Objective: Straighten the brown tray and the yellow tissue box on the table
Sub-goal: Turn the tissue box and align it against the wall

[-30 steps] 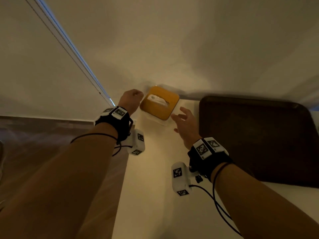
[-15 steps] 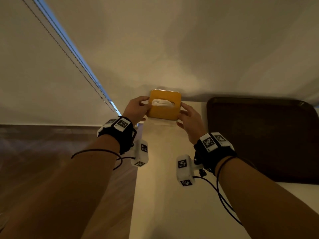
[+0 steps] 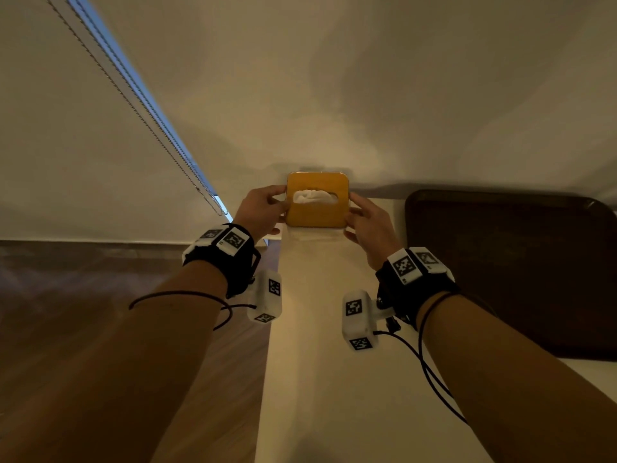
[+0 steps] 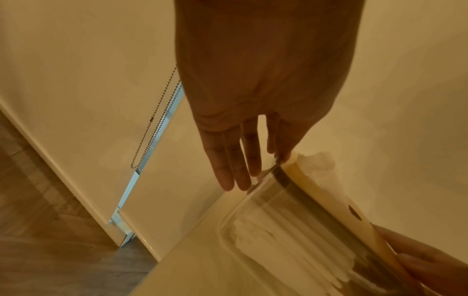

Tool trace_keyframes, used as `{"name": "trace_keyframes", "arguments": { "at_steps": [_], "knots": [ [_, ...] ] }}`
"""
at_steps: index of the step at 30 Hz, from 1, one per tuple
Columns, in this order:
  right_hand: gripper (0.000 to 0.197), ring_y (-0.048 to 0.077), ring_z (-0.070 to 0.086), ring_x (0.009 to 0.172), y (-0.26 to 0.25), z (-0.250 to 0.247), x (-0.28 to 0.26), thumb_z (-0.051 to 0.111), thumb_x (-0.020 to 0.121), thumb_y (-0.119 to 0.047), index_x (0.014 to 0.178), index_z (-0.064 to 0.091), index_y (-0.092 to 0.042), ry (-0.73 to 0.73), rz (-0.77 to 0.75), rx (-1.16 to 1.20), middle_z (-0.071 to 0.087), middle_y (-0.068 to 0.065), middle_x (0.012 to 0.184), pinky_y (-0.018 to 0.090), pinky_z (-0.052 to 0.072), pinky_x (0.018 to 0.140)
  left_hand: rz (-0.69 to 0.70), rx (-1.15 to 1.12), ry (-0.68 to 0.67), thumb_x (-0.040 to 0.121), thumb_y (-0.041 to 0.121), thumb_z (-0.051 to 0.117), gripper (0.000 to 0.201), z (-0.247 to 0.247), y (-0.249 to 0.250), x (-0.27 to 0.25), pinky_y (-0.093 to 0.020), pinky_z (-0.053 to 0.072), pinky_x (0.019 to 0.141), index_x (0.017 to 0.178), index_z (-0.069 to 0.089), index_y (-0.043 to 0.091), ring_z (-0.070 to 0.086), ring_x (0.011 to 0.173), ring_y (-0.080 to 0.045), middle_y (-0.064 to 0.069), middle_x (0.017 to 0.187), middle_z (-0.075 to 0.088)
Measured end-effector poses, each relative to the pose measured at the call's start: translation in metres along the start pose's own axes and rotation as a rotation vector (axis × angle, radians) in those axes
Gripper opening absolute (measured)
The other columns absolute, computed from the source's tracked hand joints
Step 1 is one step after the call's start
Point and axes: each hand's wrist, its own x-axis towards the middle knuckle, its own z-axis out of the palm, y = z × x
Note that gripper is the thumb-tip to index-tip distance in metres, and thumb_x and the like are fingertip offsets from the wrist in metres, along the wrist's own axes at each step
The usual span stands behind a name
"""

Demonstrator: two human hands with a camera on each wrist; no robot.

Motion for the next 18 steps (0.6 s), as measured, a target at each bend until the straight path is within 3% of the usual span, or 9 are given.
{"name": "trace_keyframes", "arguments": {
  "at_steps": [2, 6, 9, 13, 18],
  "knots": [
    [0.045, 0.019, 0.060, 0.101, 0.0000, 0.0001, -0.0001, 0.045, 0.097, -0.007, 0.137, 0.055, -0.023, -0.003, -0.001, -0.005, 0.064, -0.004, 0.102, 0.045, 0.053, 0.094, -0.007, 0.001, -0.001, 0.092, 0.021, 0.054, 0.045, -0.0006, -0.0002, 0.0005, -0.044, 0.058, 0.084, 0.136, 0.050, 0.022, 0.067, 0.088, -0.022, -0.007, 0.099, 0.065],
    [0.046, 0.026, 0.060, 0.114, 0.0001, -0.0006, 0.0007, 0.046, 0.097, -0.007, 0.138, 0.054, -0.024, -0.014, 0.010, -0.008, 0.062, 0.009, 0.124, 0.029, 0.053, 0.080, -0.015, -0.009, 0.004, 0.091, 0.019, 0.055, 0.046, 0.0003, -0.0003, 0.0011, -0.043, 0.058, 0.083, 0.137, 0.050, 0.022, 0.066, 0.087, -0.021, -0.005, 0.098, 0.065],
    [0.047, 0.023, 0.059, 0.111, 0.0000, -0.0013, 0.0004, 0.045, 0.097, -0.006, 0.139, 0.053, -0.024, -0.019, 0.003, -0.007, 0.061, 0.007, 0.121, 0.029, 0.052, 0.082, -0.022, -0.023, 0.002, 0.091, 0.018, 0.055, 0.046, 0.0017, 0.0011, 0.0009, -0.045, 0.058, 0.084, 0.136, 0.050, 0.021, 0.066, 0.087, -0.022, -0.007, 0.099, 0.064],
    [0.046, 0.023, 0.059, 0.111, 0.0004, -0.0011, -0.0009, 0.046, 0.098, -0.008, 0.141, 0.051, -0.021, -0.009, -0.019, -0.009, 0.060, 0.007, 0.123, 0.037, 0.053, 0.089, -0.029, -0.022, -0.002, 0.091, 0.018, 0.055, 0.047, 0.0012, 0.0025, 0.0006, -0.046, 0.058, 0.084, 0.137, 0.049, 0.020, 0.066, 0.090, -0.025, -0.009, 0.102, 0.065],
    [0.044, 0.025, 0.060, 0.117, 0.0036, -0.0004, 0.0015, 0.047, 0.097, -0.010, 0.140, 0.053, -0.021, -0.007, -0.037, -0.025, 0.061, 0.012, 0.132, 0.033, 0.052, 0.084, -0.032, -0.024, -0.005, 0.091, 0.017, 0.056, 0.047, 0.0012, 0.0015, 0.0014, -0.045, 0.058, 0.083, 0.138, 0.048, 0.020, 0.066, 0.091, -0.025, -0.008, 0.100, 0.064]
  ]
}}
